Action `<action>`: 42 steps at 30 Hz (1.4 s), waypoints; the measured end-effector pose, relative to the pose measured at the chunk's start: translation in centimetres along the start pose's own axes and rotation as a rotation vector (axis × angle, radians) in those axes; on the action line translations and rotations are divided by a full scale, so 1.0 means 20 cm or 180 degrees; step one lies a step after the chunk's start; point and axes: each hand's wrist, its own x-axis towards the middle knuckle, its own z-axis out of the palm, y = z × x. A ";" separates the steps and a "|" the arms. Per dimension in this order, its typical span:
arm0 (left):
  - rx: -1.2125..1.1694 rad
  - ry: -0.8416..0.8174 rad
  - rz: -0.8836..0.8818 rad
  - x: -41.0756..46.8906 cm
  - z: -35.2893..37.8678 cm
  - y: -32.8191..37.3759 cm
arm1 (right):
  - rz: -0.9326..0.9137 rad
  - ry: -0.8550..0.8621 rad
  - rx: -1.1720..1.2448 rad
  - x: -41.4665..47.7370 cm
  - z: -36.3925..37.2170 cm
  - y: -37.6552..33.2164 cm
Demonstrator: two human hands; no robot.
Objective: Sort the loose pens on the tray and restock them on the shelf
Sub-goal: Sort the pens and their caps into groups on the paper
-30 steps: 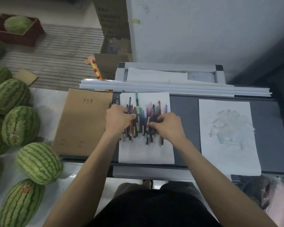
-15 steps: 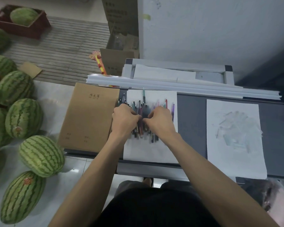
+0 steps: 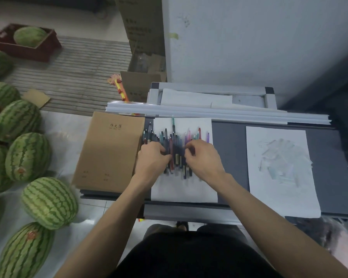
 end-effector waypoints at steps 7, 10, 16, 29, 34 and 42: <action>0.0067 -0.0052 -0.0039 -0.04 0.01 -0.02 | -0.0072 0.0083 -0.0484 -0.14 -0.02 0.16; 0.0125 -0.0055 -0.0045 -0.07 0.01 -0.02 | -0.0003 -0.0012 -0.0597 -0.19 -0.01 0.20; 0.0482 -0.0003 0.0097 -0.15 0.01 0.00 | -0.0093 -0.0016 -0.0783 -0.23 -0.05 0.25; 0.1016 -0.0185 0.0862 -0.44 0.27 0.29 | -0.0131 -0.0109 -0.1301 -0.41 -0.29 0.55; 0.1074 -0.0161 0.0834 -0.50 0.38 0.47 | -0.0073 -0.0073 -0.1302 -0.48 -0.41 0.71; 0.1134 -0.0156 0.0529 -0.53 0.49 0.58 | -0.0232 -0.0206 -0.1323 -0.48 -0.54 0.80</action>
